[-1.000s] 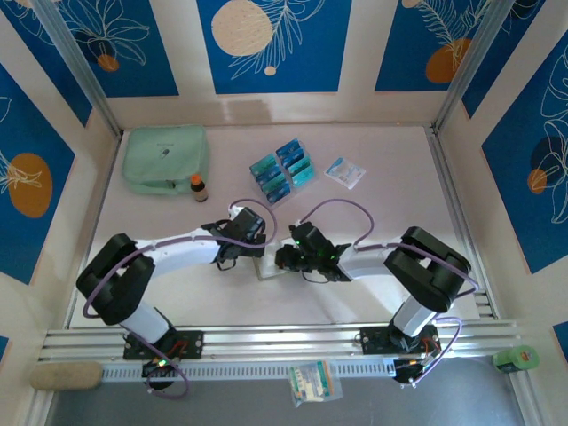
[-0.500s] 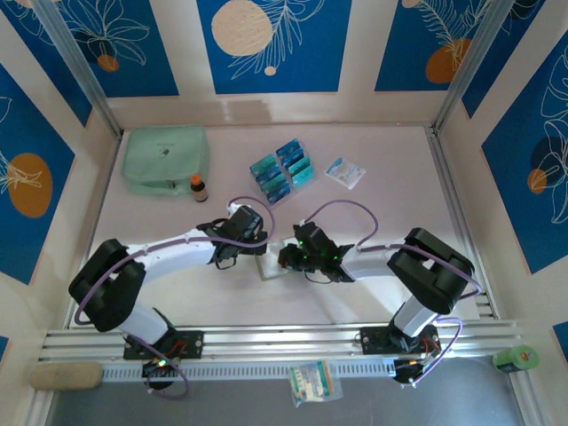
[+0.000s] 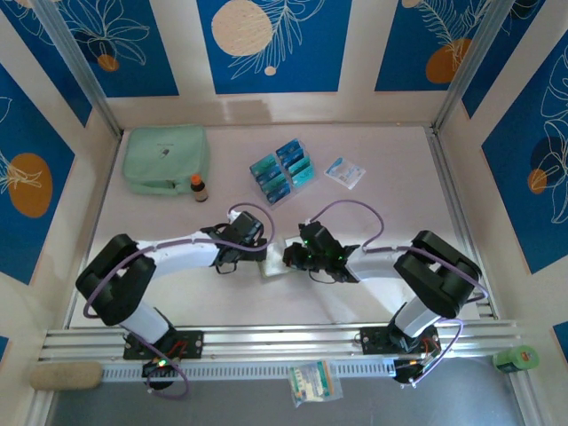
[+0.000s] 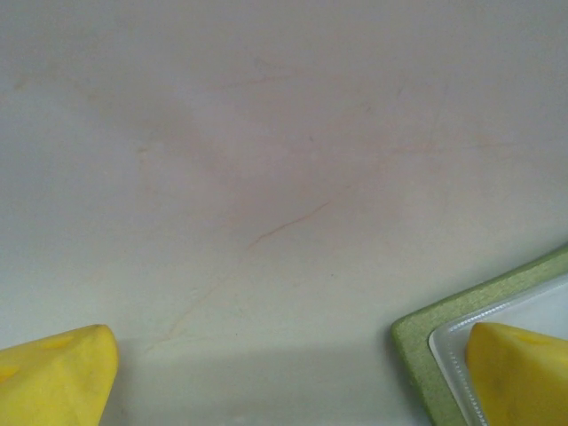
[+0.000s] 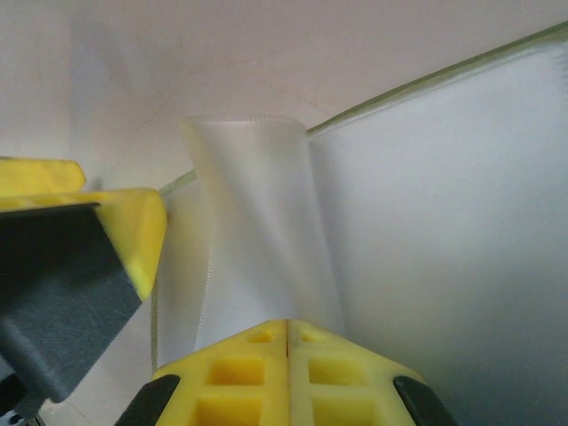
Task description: Put the credit cards into the card holder
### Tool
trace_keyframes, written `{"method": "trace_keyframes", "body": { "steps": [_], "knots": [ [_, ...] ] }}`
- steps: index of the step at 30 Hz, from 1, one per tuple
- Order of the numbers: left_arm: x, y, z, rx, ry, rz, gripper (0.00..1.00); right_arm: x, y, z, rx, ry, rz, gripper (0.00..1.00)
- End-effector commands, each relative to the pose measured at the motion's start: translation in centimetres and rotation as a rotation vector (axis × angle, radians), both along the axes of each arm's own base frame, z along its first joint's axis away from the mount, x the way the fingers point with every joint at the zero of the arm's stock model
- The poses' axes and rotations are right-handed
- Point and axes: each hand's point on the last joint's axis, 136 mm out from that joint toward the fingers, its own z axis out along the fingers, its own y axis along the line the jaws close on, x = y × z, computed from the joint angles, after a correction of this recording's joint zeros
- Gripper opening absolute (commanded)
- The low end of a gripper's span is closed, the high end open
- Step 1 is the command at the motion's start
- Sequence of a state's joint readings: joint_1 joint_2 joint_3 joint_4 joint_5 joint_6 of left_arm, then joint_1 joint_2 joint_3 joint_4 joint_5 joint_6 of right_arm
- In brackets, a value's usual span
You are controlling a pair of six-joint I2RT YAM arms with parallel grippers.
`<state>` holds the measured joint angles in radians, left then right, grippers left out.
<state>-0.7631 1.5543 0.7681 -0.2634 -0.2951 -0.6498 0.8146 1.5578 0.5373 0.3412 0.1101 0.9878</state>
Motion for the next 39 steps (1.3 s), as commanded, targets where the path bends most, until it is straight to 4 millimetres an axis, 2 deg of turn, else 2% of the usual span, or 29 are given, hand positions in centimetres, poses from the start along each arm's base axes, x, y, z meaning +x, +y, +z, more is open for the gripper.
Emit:
{"method": "trace_keyframes", "body": {
  "steps": [1,6,9,13,19,23,28,31,39],
  "knots": [
    [-0.4,0.0,-0.9,0.008,0.016,-0.004,1.0,0.4,-2.7,-0.5,-0.048,0.003,-0.069,0.0],
    [-0.4,0.2,-1.3,0.022,0.018,-0.006,1.0,0.9,-5.4,0.5,-0.045,-0.014,-0.128,0.0],
    [-0.3,0.1,-1.2,0.026,0.015,-0.008,1.0,0.8,-5.9,1.8,-0.038,-0.043,-0.126,0.0],
    [-0.2,0.1,-1.1,0.028,0.01,-0.011,1.0,0.4,-4.9,3.8,-0.02,-0.083,-0.087,0.0],
    [-0.1,0.2,-0.9,0.032,0.006,-0.011,1.0,-0.6,-1.0,6.2,0.003,-0.132,0.02,0.0],
    [-0.1,0.2,-0.8,0.034,0.004,-0.01,1.0,-0.9,1.6,5.6,-0.009,-0.122,0.078,0.0],
    [-0.1,0.4,-0.6,0.041,0.002,-0.011,1.0,-0.8,2.1,3.4,-0.034,-0.083,0.079,0.0],
    [-0.1,0.4,-0.5,0.04,-0.003,-0.011,1.0,-0.7,1.3,2.6,-0.053,-0.069,0.061,0.0],
    [0.1,0.2,-0.4,0.036,-0.009,-0.014,1.0,0.2,-3.2,1.0,-0.121,-0.045,-0.037,0.0]
  ]
}}
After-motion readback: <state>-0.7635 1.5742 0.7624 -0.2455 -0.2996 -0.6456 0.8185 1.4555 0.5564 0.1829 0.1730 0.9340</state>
